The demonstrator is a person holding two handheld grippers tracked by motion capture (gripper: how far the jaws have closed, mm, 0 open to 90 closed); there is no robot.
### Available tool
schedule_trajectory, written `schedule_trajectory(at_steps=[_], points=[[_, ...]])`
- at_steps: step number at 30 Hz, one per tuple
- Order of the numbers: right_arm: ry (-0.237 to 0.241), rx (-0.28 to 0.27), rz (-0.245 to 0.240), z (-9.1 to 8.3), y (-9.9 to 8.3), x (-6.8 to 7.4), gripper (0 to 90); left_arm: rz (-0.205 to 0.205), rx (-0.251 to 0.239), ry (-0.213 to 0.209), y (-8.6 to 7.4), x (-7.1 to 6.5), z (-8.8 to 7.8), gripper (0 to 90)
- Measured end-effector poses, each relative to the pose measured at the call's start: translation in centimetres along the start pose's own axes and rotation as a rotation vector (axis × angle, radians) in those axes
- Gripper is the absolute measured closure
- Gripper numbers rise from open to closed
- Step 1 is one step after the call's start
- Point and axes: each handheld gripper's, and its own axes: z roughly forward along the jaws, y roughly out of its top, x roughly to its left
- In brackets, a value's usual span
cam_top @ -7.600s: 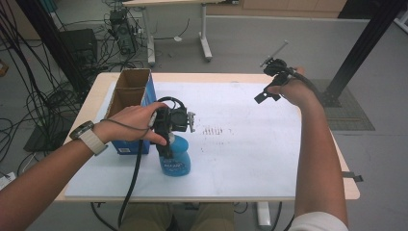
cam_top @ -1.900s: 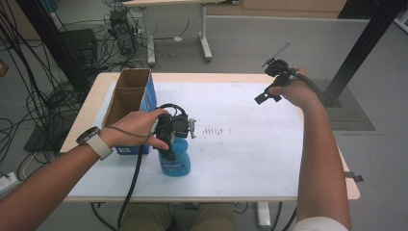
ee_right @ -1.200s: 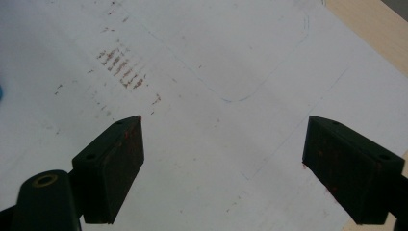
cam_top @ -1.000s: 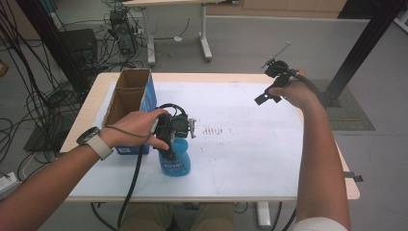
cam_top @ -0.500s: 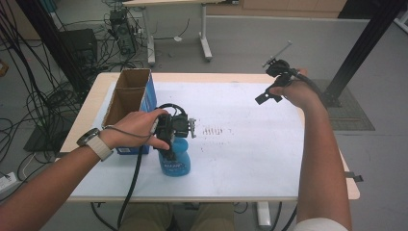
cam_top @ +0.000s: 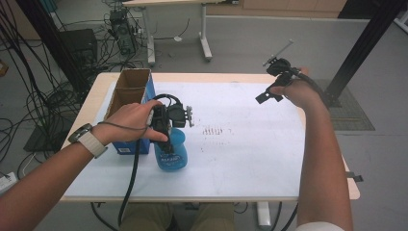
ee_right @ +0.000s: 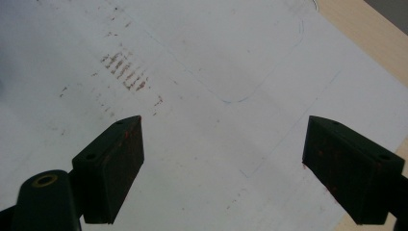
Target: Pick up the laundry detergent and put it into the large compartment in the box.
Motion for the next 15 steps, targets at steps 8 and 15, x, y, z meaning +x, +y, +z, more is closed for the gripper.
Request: schedule_trajectory(at_steps=[8, 15], points=[[0.000, -0.004, -0.005, -0.2, 0.0, 0.2, 14.5, -0.118, 0.021, 0.014, 0.5, 0.0, -2.3, 37.9], [0.002, -0.013, -0.007, -0.3, 0.0, 0.4, 14.5, -0.202, 0.028, 0.033, 0.6, 0.1, -4.8, 37.9]])
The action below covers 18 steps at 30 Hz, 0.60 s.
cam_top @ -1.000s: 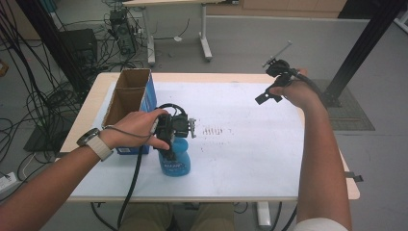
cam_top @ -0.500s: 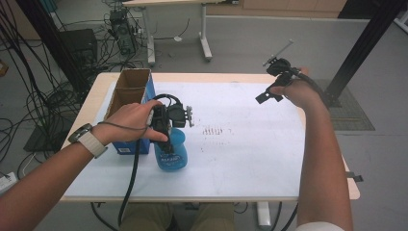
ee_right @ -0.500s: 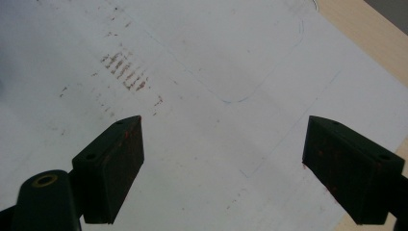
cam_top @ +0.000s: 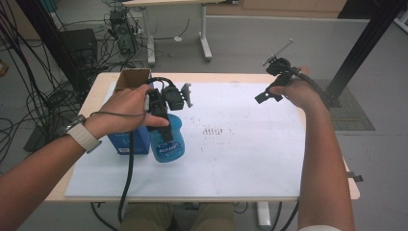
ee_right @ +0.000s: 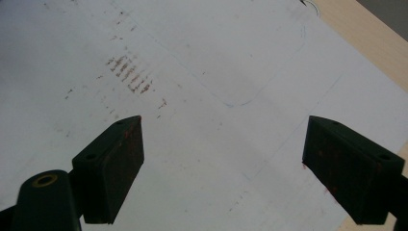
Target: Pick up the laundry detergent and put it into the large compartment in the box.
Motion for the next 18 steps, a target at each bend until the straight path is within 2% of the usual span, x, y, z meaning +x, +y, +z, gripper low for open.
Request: schedule_trajectory(at_steps=[8, 12, 14, 18], points=[[0.005, -0.005, -0.014, -0.1, 0.3, 0.1, 14.5, -0.118, -0.010, 0.028, -0.1, 0.4, -2.7, 37.8], [0.005, -0.007, -0.023, -0.2, 0.5, 0.2, 14.5, -0.163, 0.006, 0.039, 0.1, 0.7, -3.7, 37.7], [0.007, -0.008, -0.026, -0.2, 0.5, 0.2, 14.5, -0.199, 0.012, 0.036, 0.2, 1.2, -4.3, 37.6], [0.008, -0.011, -0.029, -0.1, 0.6, 0.2, 14.5, -0.237, 0.026, 0.034, 0.4, 1.9, -5.2, 37.5]])
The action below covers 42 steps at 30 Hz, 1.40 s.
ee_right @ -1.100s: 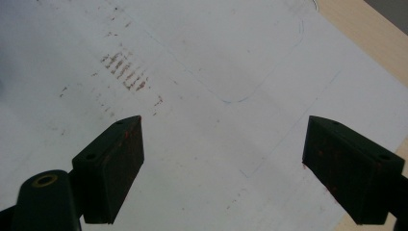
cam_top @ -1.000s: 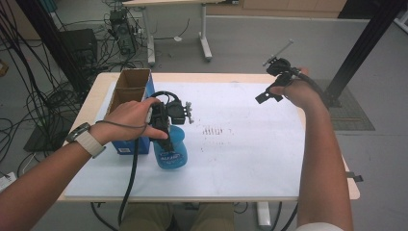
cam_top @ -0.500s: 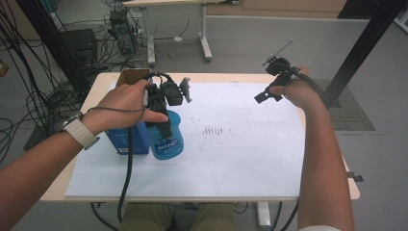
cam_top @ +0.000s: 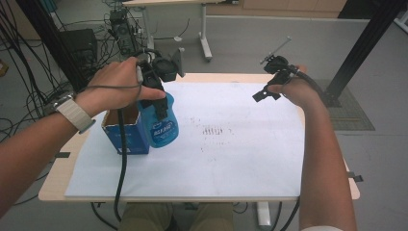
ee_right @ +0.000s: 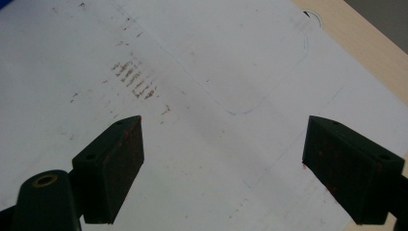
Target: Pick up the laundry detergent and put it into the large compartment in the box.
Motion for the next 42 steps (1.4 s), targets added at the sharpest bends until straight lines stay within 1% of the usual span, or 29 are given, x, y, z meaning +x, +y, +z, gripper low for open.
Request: schedule_trajectory(at_steps=[4, 5, 7, 8, 10, 11, 12, 17, 20, 25, 28, 29, 32, 36, 38, 42], points=[[0.000, -0.004, -0.004, 0.0, 0.1, 0.0, 14.5, -0.040, 0.008, 0.004, 0.2, 0.5, -0.5, 37.5], [0.001, -0.008, -0.002, 0.0, 0.0, -0.1, 14.5, -0.059, 0.005, 0.003, 0.1, 0.7, -0.7, 37.5], [0.003, -0.010, -0.008, 0.0, 0.1, -0.2, 14.5, -0.083, 0.013, -0.004, 0.2, 1.2, -1.1, 37.5], [0.005, -0.014, -0.007, 0.1, 0.1, -0.2, 14.5, -0.094, 0.009, -0.007, 0.1, 1.5, -1.2, 37.5], [0.008, -0.016, -0.011, 0.2, 0.1, -0.3, 14.5, -0.123, 0.017, -0.015, 0.1, 2.0, -1.5, 37.5], [0.009, -0.018, -0.014, 0.3, 0.2, -0.3, 14.5, -0.140, 0.012, -0.018, 0.0, 2.2, -1.7, 37.5], [0.010, -0.018, -0.018, 0.3, 0.2, -0.4, 14.5, -0.145, 0.020, -0.017, 0.1, 2.3, -1.9, 37.5], [0.023, -0.027, -0.026, 0.7, 0.6, -0.5, 14.5, -0.197, 0.016, -0.008, -0.1, 2.7, -2.9, 37.5], [0.029, -0.028, -0.033, 1.0, 0.9, -0.5, 14.5, -0.216, 0.017, -0.002, -0.1, 2.7, -3.4, 37.5], [0.035, -0.029, -0.038, 1.4, 1.2, -0.4, 14.5, -0.253, 0.011, -0.011, -0.4, 3.2, -4.3, 37.5], [0.039, -0.026, -0.042, 1.4, 1.2, -0.5, 14.5, -0.269, 0.009, -0.009, -0.5, 3.4, -4.9, 37.4], [0.038, -0.028, -0.038, 1.4, 1.2, -0.5, 14.5, -0.281, 0.002, -0.008, -0.6, 3.4, -5.1, 37.5], [0.036, -0.027, -0.038, 1.3, 1.1, -0.5, 14.5, -0.300, -0.002, -0.005, -0.6, 3.6, -5.9, 37.5], [0.033, -0.027, -0.036, 1.2, 0.9, -0.6, 14.5, -0.323, 0.008, -0.003, -0.4, 4.2, -6.8, 37.4], [0.034, -0.028, -0.033, 1.2, 0.9, -0.6, 14.5, -0.336, 0.000, -0.011, -0.6, 4.6, -7.3, 37.3], [0.036, -0.030, -0.036, 1.1, 0.9, -0.7, 14.5, -0.365, -0.003, -0.012, -0.8, 5.2, -8.2, 37.3]])
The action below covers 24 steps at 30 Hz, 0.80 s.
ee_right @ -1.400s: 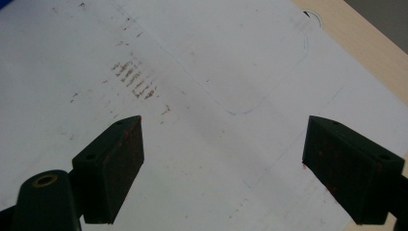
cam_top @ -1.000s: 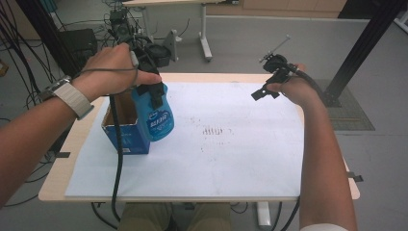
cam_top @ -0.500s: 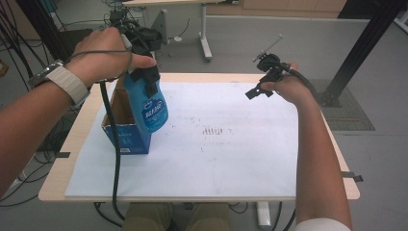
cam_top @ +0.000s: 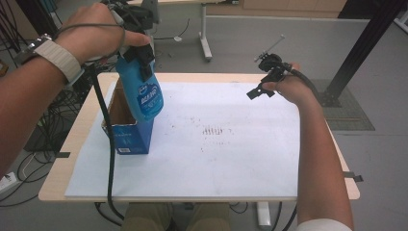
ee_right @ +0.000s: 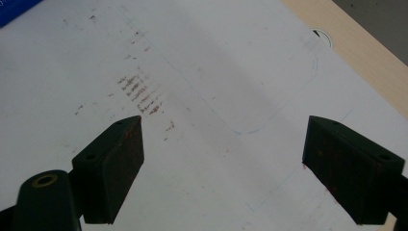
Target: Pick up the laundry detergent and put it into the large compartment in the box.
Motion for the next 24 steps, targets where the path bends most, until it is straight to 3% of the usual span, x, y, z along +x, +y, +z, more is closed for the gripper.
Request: schedule_trajectory(at_steps=[8, 24], points=[[0.003, 0.001, -0.006, 0.2, 0.1, -0.1, 14.5, -0.058, 0.016, 0.009, 0.4, 1.0, -0.3, 37.2], [0.006, 0.000, -0.013, 0.5, 0.1, -0.3, 14.5, -0.186, 0.019, -0.013, 0.2, 4.5, 0.1, 37.2]])
